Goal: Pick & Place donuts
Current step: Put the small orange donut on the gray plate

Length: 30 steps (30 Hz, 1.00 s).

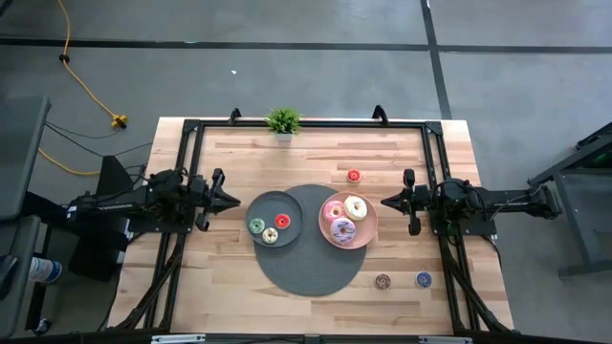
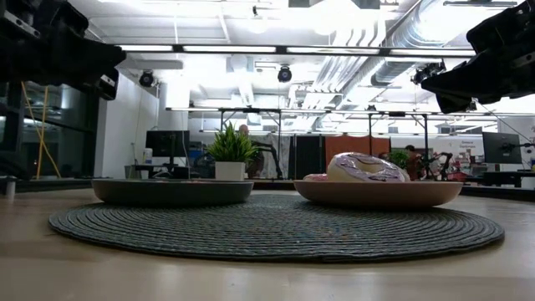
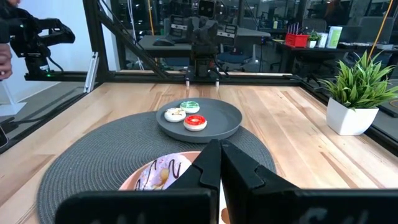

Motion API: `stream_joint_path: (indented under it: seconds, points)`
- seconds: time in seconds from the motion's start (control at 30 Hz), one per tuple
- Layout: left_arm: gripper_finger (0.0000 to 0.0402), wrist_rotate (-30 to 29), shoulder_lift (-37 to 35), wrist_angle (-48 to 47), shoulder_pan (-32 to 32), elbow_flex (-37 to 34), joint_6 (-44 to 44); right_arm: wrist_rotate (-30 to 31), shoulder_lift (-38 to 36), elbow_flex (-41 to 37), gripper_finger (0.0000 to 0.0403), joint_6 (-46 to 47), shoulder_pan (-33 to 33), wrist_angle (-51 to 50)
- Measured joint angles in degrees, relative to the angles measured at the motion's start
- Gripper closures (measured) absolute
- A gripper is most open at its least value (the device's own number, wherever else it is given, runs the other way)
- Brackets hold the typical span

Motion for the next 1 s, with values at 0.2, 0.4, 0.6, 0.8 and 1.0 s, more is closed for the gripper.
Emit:
stream_joint_path:
  seconds: [0.2, 0.4, 0.6, 0.8, 1.0]
  points:
    - [0.0390, -0.1, 1.6, -0.1, 0.0, 0.0, 0.6, 0.0, 0.0, 0.0, 0.0402, 0.0, 0.0, 0.0]
    - [0.0399, -4.6, 2.1, -0.7, 0.0, 0.0, 4.4, 0.0, 0.0, 0.0, 0.0402, 0.0, 0.0, 0.1]
    - [0.0399, -11.2, 2.1, -2.8, 0.0, 0.5, 6.6, 0.0, 0.0, 0.0, 0.0402, 0.0, 0.0, 0.1]
    - [0.0399, -11.6, 2.1, -2.8, 0.0, 0.6, 6.3, 0.0, 0.0, 0.0, 0.0402, 0.0, 0.0, 0.1]
    - [0.0399, -11.6, 2.1, -2.8, 0.0, 0.6, 6.2, 0.0, 0.0, 0.0, 0.0402, 0.0, 0.0, 0.1]
